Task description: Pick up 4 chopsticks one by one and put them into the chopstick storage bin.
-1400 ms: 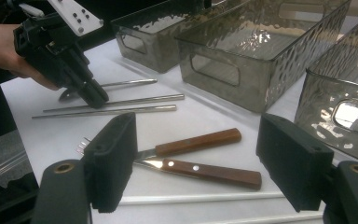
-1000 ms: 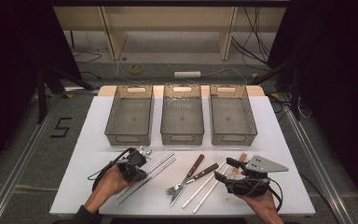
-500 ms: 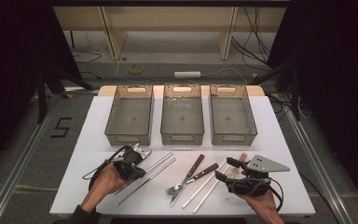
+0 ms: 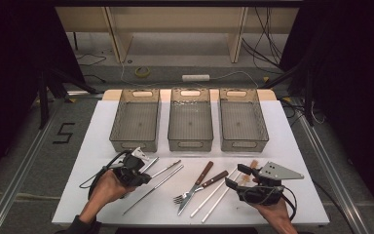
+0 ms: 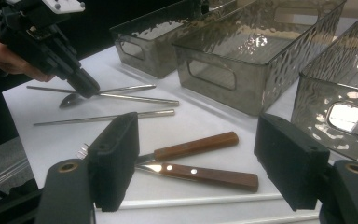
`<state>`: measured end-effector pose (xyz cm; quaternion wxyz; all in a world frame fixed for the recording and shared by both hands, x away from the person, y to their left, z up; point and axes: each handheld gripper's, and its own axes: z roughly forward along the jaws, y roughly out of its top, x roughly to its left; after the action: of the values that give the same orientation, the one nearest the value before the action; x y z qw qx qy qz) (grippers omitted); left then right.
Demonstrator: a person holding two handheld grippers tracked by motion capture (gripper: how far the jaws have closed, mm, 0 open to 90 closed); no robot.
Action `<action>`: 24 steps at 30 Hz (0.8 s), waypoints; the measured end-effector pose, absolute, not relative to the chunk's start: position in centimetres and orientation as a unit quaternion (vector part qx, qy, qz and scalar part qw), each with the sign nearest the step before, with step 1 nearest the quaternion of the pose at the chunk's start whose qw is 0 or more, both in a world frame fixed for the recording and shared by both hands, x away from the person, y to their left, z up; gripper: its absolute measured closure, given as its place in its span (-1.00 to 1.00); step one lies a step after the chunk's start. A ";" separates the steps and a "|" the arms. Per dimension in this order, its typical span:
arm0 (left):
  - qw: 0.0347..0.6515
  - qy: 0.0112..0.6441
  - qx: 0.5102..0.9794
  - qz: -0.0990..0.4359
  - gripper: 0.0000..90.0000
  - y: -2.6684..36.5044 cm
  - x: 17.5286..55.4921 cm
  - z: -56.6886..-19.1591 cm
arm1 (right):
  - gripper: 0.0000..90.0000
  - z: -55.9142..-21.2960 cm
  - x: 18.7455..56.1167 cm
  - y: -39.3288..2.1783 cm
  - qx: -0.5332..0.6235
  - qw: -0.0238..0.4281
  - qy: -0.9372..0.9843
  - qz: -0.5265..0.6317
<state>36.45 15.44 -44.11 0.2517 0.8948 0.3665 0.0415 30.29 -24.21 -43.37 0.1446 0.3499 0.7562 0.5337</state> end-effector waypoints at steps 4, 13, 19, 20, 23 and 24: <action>0.259 0.364 0.894 0.039 0.90 15.7 36.3 -43.8 | -0.29 -43.3 30.3 -24.2 0.350 0.145 0.756 0.534; 0.276 0.362 0.889 0.049 0.90 16.0 35.9 -43.0 | -0.29 -43.3 30.3 -24.3 0.350 0.145 0.756 0.534; 0.288 0.362 0.885 0.054 0.90 16.5 35.9 -42.3 | -0.29 -43.4 30.3 -24.3 0.350 0.145 0.755 0.535; 0.291 0.363 0.883 0.054 0.90 16.6 35.8 -42.2 | -0.29 -43.4 30.3 -24.3 0.349 0.146 0.755 0.535; 0.302 0.366 0.878 0.063 0.90 17.1 35.7 -41.5 | -0.29 -43.4 30.3 -24.3 0.350 0.145 0.756 0.534; 0.302 0.366 0.878 0.063 0.90 17.1 35.7 -41.5 | -0.30 -43.4 30.3 -24.3 0.350 0.144 0.756 0.534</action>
<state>35.70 17.05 -41.50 0.3018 0.8781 0.3658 0.0633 30.35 -24.26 -43.38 0.1444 0.3501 0.7557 0.5343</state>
